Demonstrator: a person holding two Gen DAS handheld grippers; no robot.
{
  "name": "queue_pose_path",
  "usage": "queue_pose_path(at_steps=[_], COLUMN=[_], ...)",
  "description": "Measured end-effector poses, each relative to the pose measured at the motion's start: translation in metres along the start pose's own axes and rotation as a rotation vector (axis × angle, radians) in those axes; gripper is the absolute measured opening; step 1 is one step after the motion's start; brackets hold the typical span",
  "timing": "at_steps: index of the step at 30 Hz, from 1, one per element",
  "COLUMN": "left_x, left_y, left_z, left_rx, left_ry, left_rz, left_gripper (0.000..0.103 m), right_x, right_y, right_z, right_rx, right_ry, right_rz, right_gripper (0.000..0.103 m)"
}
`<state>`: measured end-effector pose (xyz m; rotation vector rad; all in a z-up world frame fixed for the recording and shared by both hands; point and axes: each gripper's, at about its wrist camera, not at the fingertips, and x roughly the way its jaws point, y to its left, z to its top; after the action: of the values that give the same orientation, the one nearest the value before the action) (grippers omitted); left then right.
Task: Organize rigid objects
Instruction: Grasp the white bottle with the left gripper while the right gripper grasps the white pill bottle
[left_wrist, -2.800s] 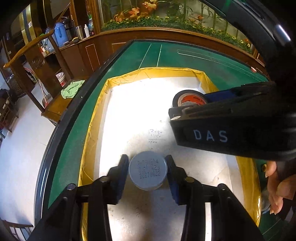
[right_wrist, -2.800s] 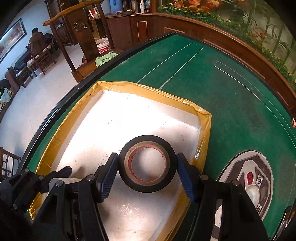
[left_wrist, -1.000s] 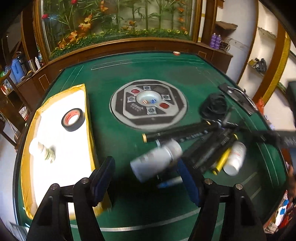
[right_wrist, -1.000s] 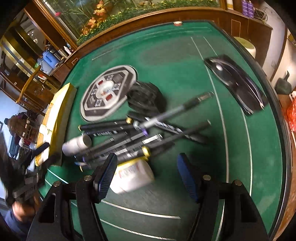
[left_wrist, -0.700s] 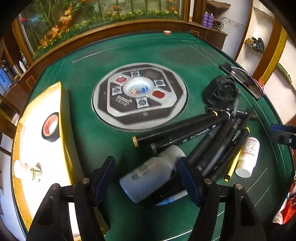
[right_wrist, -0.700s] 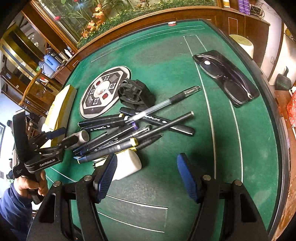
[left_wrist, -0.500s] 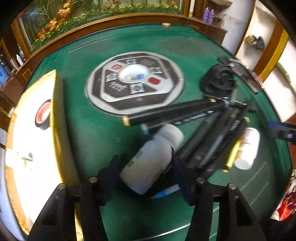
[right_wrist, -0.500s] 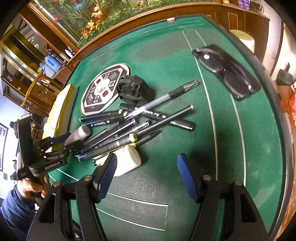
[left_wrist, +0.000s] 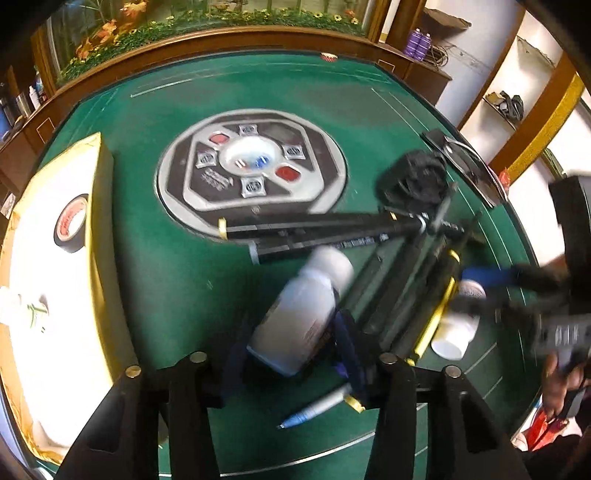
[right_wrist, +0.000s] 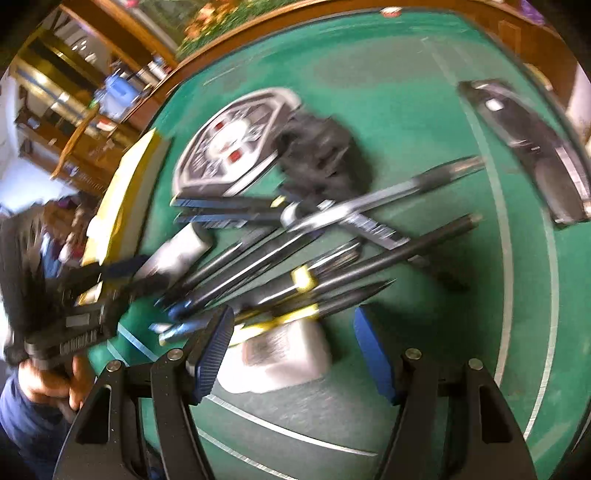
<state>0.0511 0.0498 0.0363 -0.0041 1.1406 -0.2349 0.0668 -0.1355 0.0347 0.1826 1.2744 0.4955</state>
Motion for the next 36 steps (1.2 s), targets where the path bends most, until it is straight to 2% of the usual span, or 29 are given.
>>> queue_pose_path(at_steps=[4, 7, 10, 13, 19, 20, 21, 22, 24, 30, 32, 34, 36], left_x=[0.007, 0.014, 0.021, 0.022, 0.022, 0.022, 0.021, 0.021, 0.018, 0.018, 0.018, 0.016, 0.011], left_y=[-0.005, -0.008, -0.011, -0.014, -0.016, -0.017, -0.017, -0.018, -0.02, -0.018, -0.016, -0.015, -0.012], left_z=[0.008, 0.009, 0.009, 0.01, 0.012, 0.012, 0.011, 0.009, 0.004, -0.001, -0.002, -0.006, -0.011], left_rx=[0.053, 0.087, 0.115, 0.133, 0.151, 0.15, 0.147, 0.145, 0.139, 0.106, 0.1, 0.098, 0.072], left_ry=[0.018, 0.03, 0.037, 0.029, 0.043, 0.046, 0.052, 0.059, 0.062, 0.041, 0.035, 0.023, 0.014], left_rz=[0.017, 0.029, 0.036, 0.023, 0.026, 0.029, 0.032, 0.03, 0.04, 0.073, 0.063, 0.074, 0.052], left_gripper=[0.053, 0.055, 0.054, 0.048, 0.046, 0.045, 0.045, 0.044, 0.044, 0.046, 0.041, 0.038, 0.038], right_x=[0.002, -0.005, -0.02, -0.022, 0.006, 0.008, 0.013, 0.015, 0.015, 0.013, 0.014, 0.011, 0.002], right_y=[0.017, 0.033, 0.038, 0.046, 0.059, 0.058, 0.061, 0.062, 0.067, 0.073, 0.076, 0.075, 0.072], right_z=[-0.018, -0.034, -0.033, -0.023, -0.021, -0.021, -0.025, -0.029, -0.037, -0.048, -0.049, -0.049, -0.049], right_rx=[-0.085, -0.196, -0.263, -0.356, -0.476, -0.488, -0.512, -0.53, -0.56, -0.546, -0.531, -0.498, -0.461], right_ry=[0.1, 0.162, 0.119, 0.078, 0.147, 0.152, 0.154, 0.157, 0.156, 0.153, 0.148, 0.134, 0.113], right_rz=[0.048, 0.086, 0.039, -0.058, -0.088, -0.097, -0.128, -0.147, -0.173, -0.199, -0.201, -0.196, -0.176], right_gripper=[0.067, 0.067, 0.067, 0.067, 0.067, 0.066, 0.056, 0.052, 0.05, 0.05, 0.05, 0.05, 0.05])
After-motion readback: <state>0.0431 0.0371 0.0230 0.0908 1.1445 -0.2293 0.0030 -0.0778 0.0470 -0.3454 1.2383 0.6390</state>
